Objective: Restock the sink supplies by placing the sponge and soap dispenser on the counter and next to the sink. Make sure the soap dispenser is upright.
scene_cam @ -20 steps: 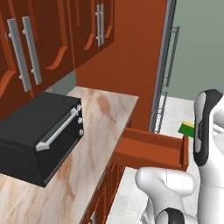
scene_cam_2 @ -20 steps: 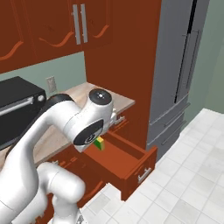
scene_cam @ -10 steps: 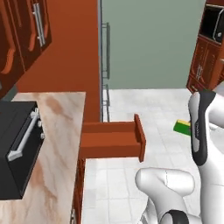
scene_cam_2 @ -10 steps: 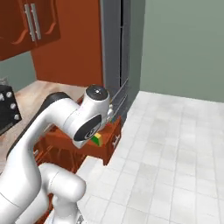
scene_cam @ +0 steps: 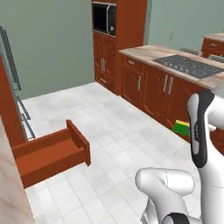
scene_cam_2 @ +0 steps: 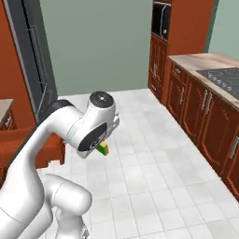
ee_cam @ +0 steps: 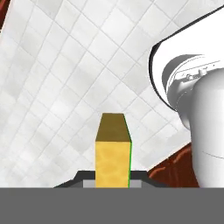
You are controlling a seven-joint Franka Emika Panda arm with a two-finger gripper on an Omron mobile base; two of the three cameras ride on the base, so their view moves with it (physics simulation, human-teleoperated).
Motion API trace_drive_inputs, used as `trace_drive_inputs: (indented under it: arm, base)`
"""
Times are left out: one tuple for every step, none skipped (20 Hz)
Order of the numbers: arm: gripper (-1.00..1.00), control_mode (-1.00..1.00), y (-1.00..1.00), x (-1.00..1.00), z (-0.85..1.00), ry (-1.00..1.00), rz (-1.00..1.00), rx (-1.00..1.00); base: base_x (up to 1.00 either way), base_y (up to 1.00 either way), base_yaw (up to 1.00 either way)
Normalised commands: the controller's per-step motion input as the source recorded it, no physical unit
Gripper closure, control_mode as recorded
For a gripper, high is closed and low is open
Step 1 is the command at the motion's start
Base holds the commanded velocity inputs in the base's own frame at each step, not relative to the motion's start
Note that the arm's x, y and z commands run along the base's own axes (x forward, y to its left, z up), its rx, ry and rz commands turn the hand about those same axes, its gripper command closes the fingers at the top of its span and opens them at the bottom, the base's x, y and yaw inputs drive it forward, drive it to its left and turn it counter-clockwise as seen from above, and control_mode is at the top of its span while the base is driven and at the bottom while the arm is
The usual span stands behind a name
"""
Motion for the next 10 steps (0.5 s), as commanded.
trace_drive_inputs:
  arm:
    - [1.00,1.00,0.00,0.00,0.00,0.00,0.00,0.00]
    - [1.00,1.00,0.00,0.00,0.00,0.00,0.00,0.00]
    - [1.00,1.00,0.00,0.00,0.00,0.00,0.00,0.00]
    - [1.00,1.00,0.00,0.00,0.00,0.00,0.00,0.00]
    - [1.00,1.00,0.00,0.00,0.00,0.00,0.00,0.00]
    - [1.00,1.00,0.00,0.00,0.00,0.00,0.00,0.00]
    - [1.00,1.00,0.00,0.00,0.00,0.00,0.00,0.00]
    - [1.00,1.00,0.00,0.00,0.00,0.00,0.00,0.00]
    - [1.00,1.00,0.00,0.00,0.00,0.00,0.00,0.00]
    - [1.00,1.00,0.00,0.00,0.00,0.00,0.00,0.00]
  base:
    - [-0.17,-0.24,-0.86]
    - [-0.11,-0.29,-0.85]
    - [-0.04,-0.23,-0.87]
    - [0.00,-0.16,-0.87]
    - [0.00,-0.16,-0.87]
    - [0.00,-0.18,-0.87]
    - [0.00,-0.14,-0.88]
    - [0.00,-0.16,-0.88]
    - [0.00,-0.24,-0.86]
    - [0.00,-0.42,-0.83]
